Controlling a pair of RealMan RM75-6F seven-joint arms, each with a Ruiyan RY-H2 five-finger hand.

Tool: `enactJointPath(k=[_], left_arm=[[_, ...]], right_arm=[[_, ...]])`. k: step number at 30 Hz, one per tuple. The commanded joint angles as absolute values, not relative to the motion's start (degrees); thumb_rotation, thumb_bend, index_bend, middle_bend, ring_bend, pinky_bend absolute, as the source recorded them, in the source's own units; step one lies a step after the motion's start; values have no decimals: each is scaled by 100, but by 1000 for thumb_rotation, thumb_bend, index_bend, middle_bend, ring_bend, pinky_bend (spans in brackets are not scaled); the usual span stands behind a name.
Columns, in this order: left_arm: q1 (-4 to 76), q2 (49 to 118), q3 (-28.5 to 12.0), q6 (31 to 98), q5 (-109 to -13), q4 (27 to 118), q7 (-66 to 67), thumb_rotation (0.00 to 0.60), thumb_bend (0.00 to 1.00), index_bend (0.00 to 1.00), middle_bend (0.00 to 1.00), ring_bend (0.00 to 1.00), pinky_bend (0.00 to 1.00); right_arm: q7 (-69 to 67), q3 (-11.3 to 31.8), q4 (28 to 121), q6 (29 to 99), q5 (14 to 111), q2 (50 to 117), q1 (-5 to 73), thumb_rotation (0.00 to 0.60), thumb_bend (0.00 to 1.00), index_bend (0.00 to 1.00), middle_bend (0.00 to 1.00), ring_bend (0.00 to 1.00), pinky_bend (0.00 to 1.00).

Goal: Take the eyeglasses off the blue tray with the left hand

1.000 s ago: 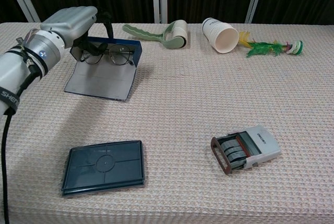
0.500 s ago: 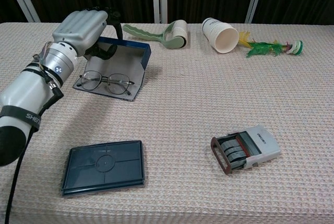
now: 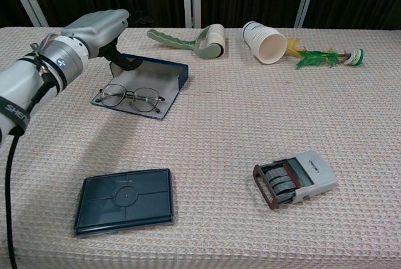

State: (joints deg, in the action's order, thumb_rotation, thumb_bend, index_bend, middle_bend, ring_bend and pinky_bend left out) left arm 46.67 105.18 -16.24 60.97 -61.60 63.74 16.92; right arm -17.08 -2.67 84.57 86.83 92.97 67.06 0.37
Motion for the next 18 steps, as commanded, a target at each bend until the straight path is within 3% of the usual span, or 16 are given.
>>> enactJointPath(k=[1,8,18], left_arm=[[4301,9865,-1369,6155,-6141,7336,2117,600,362,270,89,60,105],[4227,9675,-1077,5986,-5853,7890,2825,600,363,404,89,60,105],[4305,10018,-1069,5992,-5594,7645,3212,600,363,414,89,60,105]], right_arm=[[-1715,-264,8448,8659,9321,6720,65,600,245,179,180,0,101],[-1703,-269,8431,8586,9360,6757,129,600,245,179,180,0,101],[-1759,-289,8395,8660,9336,6741,73,600,245,179,180,0,101]])
